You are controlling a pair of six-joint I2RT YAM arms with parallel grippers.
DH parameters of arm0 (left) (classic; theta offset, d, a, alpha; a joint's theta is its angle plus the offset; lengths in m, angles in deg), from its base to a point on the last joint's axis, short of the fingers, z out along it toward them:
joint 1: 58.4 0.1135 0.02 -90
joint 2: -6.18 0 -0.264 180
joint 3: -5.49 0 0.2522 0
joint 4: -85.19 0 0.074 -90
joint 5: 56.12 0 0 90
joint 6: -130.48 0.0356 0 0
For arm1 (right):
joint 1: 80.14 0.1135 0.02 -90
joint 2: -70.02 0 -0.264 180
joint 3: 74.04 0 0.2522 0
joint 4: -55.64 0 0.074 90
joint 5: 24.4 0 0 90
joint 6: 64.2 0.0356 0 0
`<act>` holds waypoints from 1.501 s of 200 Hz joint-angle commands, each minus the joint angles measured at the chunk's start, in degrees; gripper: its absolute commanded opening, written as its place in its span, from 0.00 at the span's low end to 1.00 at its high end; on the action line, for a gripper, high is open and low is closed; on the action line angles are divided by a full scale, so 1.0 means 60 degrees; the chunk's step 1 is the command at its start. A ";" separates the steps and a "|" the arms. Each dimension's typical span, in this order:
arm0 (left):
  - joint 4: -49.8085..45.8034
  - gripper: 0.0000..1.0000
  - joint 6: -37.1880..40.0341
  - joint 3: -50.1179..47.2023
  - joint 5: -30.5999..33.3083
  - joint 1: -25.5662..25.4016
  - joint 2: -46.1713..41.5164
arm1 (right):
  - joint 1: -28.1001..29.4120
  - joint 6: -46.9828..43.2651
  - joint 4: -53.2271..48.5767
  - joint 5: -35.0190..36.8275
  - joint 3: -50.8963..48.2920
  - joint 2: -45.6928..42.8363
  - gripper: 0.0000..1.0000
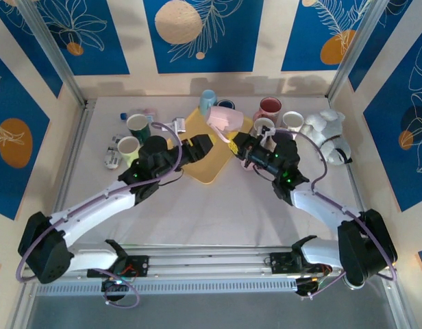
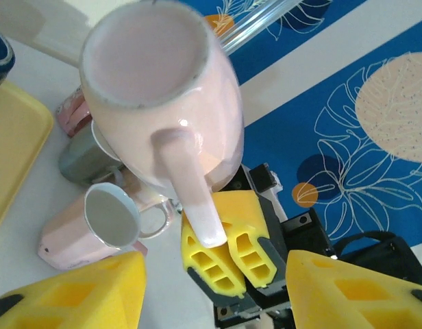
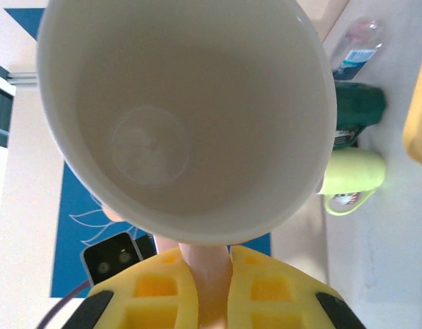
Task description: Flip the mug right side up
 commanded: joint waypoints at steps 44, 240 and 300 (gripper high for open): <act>-0.2806 0.62 0.2249 0.0617 -0.0763 0.0097 -0.0647 | -0.0676 -0.4549 -0.4590 -0.0454 0.0867 -0.2965 0.00; -0.5344 0.66 0.5979 0.0093 -0.2088 0.1625 -0.1363 | -0.1164 -1.9755 -1.0012 0.0665 0.0077 -0.4985 0.00; -0.5482 0.66 0.6222 0.0201 -0.2414 0.1924 -0.1029 | 0.0090 -2.0656 -0.9261 0.2959 -0.0817 -0.4382 0.00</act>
